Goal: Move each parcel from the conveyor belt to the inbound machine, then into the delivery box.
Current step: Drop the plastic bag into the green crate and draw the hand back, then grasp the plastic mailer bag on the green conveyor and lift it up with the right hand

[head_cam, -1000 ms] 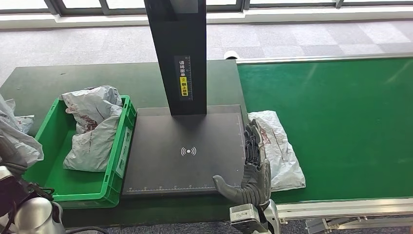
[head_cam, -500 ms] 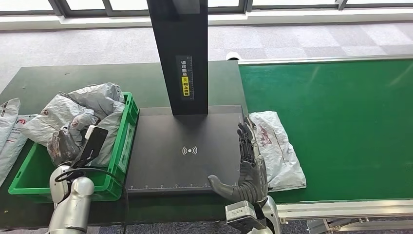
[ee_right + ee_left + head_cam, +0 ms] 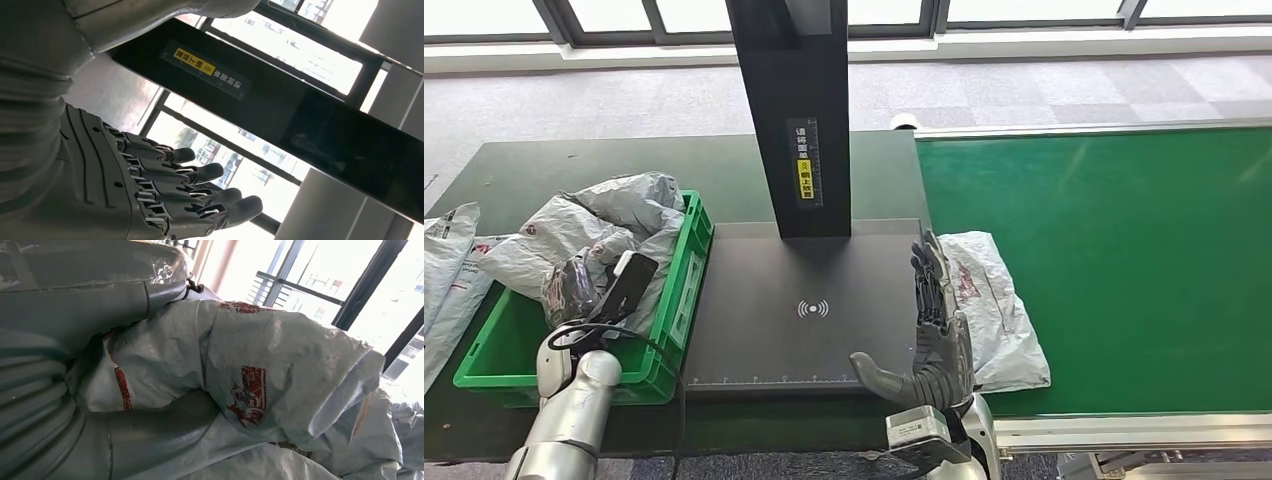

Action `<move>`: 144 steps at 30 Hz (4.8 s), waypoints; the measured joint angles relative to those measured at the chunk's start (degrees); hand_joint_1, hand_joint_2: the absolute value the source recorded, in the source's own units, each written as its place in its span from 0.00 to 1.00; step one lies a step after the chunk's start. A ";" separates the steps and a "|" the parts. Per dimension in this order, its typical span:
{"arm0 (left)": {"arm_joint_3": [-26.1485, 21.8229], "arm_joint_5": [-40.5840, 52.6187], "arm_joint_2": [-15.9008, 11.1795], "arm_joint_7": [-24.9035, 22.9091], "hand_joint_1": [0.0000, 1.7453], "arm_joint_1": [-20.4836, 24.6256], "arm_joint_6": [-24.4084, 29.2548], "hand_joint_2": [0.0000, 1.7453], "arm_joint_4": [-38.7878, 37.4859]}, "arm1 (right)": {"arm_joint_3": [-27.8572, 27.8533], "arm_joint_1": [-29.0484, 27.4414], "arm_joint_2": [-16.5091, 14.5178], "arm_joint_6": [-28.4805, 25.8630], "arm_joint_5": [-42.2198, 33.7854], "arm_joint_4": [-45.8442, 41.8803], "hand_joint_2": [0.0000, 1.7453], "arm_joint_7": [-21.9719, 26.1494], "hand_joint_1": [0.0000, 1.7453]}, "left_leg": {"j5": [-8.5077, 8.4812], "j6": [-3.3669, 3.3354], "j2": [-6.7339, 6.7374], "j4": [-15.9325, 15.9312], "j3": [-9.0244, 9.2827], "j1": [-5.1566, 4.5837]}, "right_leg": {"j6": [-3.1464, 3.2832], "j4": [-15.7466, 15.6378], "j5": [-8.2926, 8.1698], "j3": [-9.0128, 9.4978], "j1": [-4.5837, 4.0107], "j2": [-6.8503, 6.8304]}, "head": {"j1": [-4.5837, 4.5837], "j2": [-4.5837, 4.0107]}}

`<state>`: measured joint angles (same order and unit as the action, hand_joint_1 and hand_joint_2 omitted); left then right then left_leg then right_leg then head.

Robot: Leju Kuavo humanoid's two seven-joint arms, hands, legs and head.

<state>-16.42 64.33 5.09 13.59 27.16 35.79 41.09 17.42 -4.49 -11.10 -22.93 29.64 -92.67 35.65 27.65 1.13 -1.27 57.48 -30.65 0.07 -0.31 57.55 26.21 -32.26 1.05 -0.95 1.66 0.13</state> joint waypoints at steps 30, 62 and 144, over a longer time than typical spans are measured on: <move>5.49 -18.61 5.88 12.44 0.00 -15.90 4.34 0.00 26.37 | 0.00 -3.50 0.00 -3.96 0.18 -0.22 1.00 0.61 0.00 | 0.43 0.18 0.78 -0.17 0.54 0.06 | 0.17 -0.03 0.10 -0.33 -0.03 0.88 | 0.00 0.00; 11.52 -60.49 8.62 26.58 0.00 -24.82 -1.39 0.00 46.24 | -8.77 -4.52 0.80 -9.22 22.86 -0.41 1.00 -17.97 0.00 | 0.54 0.10 0.98 -0.14 0.25 0.06 | 0.14 -0.06 0.11 -0.64 -0.04 1.05 | 0.00 0.00; 24.41 -47.57 9.80 26.53 0.00 -27.13 -3.07 0.00 47.43 | -37.81 1.82 -0.96 -1.58 47.73 23.83 1.00 -28.87 0.00 | 0.60 0.06 1.02 -0.07 0.15 0.06 | 0.08 -0.06 0.07 -0.73 -0.03 1.11 | 0.00 0.00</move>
<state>7.99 16.76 14.88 40.12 0.03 32.72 88.53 -20.39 -2.67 -12.06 -24.51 77.37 -68.84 6.78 28.25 1.19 -0.25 57.40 -30.50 0.13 -0.23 57.48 26.28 -32.99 1.02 0.16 1.66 0.13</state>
